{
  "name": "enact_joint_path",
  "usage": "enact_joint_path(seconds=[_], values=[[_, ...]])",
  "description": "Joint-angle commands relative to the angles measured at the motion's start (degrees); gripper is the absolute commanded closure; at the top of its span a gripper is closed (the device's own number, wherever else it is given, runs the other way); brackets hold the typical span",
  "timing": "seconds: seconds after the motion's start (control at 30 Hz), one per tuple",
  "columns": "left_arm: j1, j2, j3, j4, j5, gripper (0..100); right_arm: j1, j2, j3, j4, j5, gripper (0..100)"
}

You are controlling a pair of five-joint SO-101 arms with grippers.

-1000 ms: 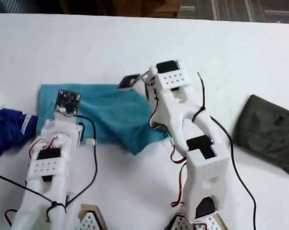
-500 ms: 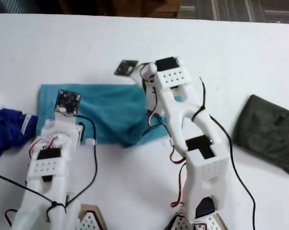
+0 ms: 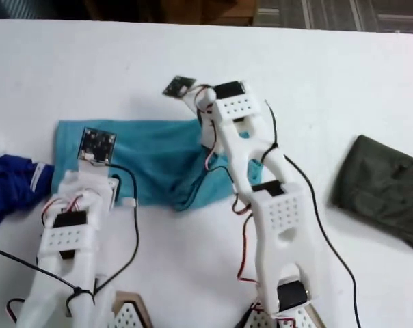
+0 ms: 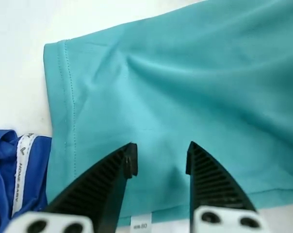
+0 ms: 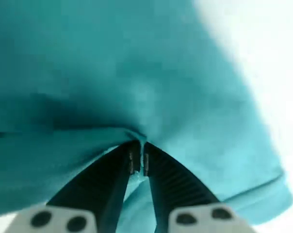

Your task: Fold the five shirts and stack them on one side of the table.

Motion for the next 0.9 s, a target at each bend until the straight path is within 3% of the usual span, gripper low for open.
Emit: enact_joint_path(seconds=[0.0,0.17,0.37,0.47,0.63,0.77,0.87], values=[[-0.4,-0.7,-0.2,-1.0,0.4,81,-0.2,2.7,-11.8,3.6,-1.1,97.8],[-0.4,-0.7,-0.2,-1.0,0.4,81,0.7,9.0,-23.9,9.3,-1.1,95.4],[-0.4,-0.7,-0.2,-1.0,0.4,81,0.7,14.5,-32.9,12.0,-1.1,72.6],[-0.4,-0.7,-0.2,-1.0,0.4,81,1.8,14.7,-36.8,13.5,-1.1,67.6],[-0.4,-0.7,-0.2,-1.0,0.4,81,5.0,10.8,-43.3,17.6,0.8,72.8],[-0.4,-0.7,-0.2,-1.0,0.4,81,7.1,6.3,-41.6,17.6,0.8,97.9],[-0.4,-0.7,-0.2,-1.0,0.4,81,6.6,2.9,-36.0,17.7,0.8,95.4]])
